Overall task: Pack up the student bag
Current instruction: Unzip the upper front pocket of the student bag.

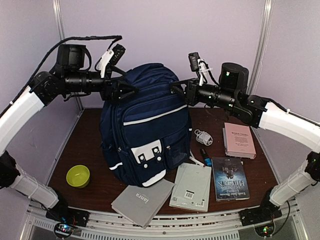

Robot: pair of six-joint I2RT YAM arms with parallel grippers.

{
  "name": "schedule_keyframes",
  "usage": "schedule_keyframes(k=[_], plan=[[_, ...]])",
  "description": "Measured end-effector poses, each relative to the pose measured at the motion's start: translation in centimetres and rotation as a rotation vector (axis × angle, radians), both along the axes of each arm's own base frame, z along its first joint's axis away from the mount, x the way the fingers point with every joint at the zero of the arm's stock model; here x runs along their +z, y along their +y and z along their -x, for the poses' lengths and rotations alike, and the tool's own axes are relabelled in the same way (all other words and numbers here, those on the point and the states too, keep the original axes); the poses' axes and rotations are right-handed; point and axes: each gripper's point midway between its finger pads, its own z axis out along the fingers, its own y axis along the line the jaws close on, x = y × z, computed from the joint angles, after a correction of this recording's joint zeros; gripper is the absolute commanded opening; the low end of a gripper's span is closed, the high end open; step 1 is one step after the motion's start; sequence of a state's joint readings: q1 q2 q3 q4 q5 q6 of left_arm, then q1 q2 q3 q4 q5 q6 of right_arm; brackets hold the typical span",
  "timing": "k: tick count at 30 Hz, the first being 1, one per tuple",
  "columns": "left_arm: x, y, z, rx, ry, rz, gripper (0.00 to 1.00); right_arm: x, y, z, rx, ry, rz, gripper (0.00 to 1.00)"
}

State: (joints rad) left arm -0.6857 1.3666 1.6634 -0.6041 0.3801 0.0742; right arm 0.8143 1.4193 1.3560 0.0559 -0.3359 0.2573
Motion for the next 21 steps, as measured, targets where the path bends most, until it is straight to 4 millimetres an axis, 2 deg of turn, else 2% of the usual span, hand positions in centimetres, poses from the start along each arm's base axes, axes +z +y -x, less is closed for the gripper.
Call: schedule_keyframes(k=[2, 4, 8, 12, 14, 16, 18, 21], plan=[[0.3, 0.0, 0.5, -0.02, -0.002, 0.009, 0.98, -0.1, 0.0, 0.0, 0.0, 0.002, 0.003, 0.0], [0.3, 0.3, 0.2, 0.002, -0.013, -0.001, 0.98, 0.0, 0.0, 0.1, 0.002, 0.001, 0.003, 0.0], [-0.9, 1.1, -2.2, 0.113, -0.049, -0.073, 0.98, -0.1, 0.0, 0.5, 0.008, -0.001, 0.007, 0.0], [-2.6, 1.0, -4.4, 0.172, -0.068, -0.148, 0.97, -0.5, 0.0, 0.5, 0.007, 0.0, 0.014, 0.0], [-3.3, 0.9, -5.0, 0.178, -0.075, -0.174, 0.82, -0.6, 0.0, 0.5, 0.006, 0.0, 0.017, 0.0], [-3.4, 0.7, -4.9, 0.159, -0.083, -0.18, 0.46, -0.7, -0.1, 0.5, 0.001, -0.002, 0.02, 0.0], [-3.1, 0.3, -4.2, 0.115, -0.095, -0.168, 0.01, -0.7, -0.3, 0.4, -0.015, -0.002, 0.02, 0.0], [-3.1, 0.2, -2.7, 0.057, -0.109, -0.15, 0.0, -1.0, -1.1, 0.1, -0.061, 0.005, 0.015, 0.0]])
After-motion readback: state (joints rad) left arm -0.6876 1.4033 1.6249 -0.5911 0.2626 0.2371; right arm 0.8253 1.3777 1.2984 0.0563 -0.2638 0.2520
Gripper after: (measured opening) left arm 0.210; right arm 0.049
